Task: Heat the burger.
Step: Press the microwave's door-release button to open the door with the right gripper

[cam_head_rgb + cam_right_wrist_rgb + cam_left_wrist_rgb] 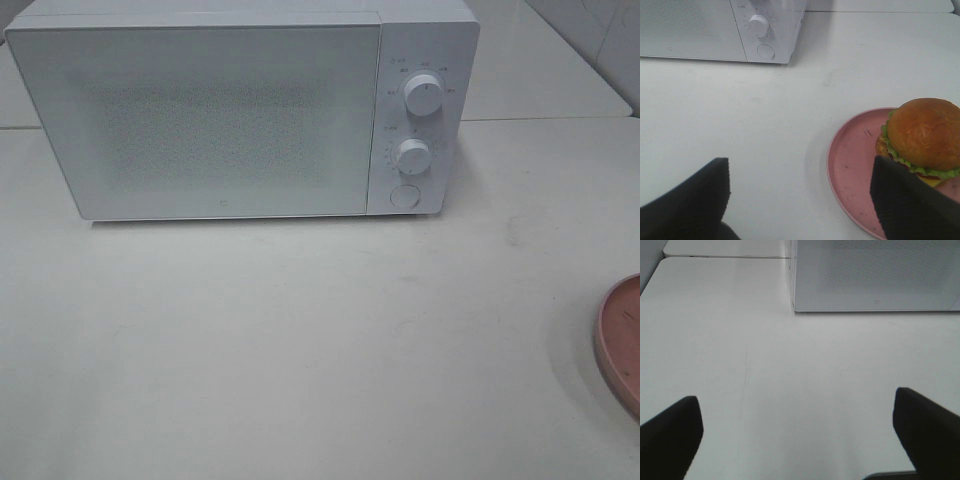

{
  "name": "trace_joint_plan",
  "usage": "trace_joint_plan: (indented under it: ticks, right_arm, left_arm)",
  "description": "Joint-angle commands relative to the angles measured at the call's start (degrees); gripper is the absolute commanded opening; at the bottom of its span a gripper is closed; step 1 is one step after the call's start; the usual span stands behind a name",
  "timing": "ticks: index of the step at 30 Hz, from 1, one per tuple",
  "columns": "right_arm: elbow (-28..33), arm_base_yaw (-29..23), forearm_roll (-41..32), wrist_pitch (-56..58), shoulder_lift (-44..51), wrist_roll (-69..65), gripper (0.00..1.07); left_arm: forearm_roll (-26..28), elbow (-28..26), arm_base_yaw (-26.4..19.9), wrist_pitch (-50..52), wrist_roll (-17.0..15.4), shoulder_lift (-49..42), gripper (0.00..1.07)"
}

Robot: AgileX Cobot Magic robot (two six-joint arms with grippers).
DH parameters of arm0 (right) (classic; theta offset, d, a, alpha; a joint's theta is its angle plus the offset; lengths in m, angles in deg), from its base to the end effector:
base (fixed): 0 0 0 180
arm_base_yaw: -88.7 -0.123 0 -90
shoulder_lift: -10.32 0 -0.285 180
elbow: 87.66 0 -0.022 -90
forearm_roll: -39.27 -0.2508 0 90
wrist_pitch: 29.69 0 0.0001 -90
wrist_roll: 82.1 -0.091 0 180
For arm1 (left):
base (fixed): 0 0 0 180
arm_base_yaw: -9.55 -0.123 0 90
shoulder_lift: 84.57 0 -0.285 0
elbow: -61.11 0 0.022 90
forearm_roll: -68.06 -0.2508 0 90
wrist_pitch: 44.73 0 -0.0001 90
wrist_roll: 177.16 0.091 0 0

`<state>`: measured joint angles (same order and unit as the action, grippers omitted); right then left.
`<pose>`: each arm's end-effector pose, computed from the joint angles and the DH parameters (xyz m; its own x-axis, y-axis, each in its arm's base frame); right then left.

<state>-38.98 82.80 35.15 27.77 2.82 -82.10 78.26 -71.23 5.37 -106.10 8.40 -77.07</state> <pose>-0.0038 0.0052 0.2817 -0.4036 -0.0029 -0.9149 -0.1423 0.9880 0.0597 -0.0076 -0.0147 0.2818 -0.4387 -0.0211 -0.8984 0.0720 0.9957 -0.0586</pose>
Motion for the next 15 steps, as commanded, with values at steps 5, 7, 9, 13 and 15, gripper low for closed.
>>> trace_joint_plan:
  ticks: [5,7,9,13,15]
  right_arm:
    - [0.23,0.40,0.11,-0.57,1.43,-1.32,0.75]
    - [0.23,0.40,0.11,-0.57,1.43,-1.49,0.75]
    - [0.23,0.40,0.11,-0.57,1.43,-1.49,0.75]
    - [0.23,0.40,0.11,-0.57,1.43,-1.43,0.75]
    - [0.11,0.40,0.11,-0.63,1.43,-1.43,0.75]
  left_arm:
    - [0.46,0.06,-0.06,0.00,-0.34,-1.43,0.98]
    - [0.46,0.06,-0.06,0.00,-0.34,-1.43,0.98]
    - [0.46,0.06,-0.06,0.00,-0.34,-1.43,0.98]
    - [0.46,0.06,-0.06,0.00,-0.34,-1.43,0.98]
    - [0.46,0.06,-0.06,0.00,-0.34,-1.43,0.98]
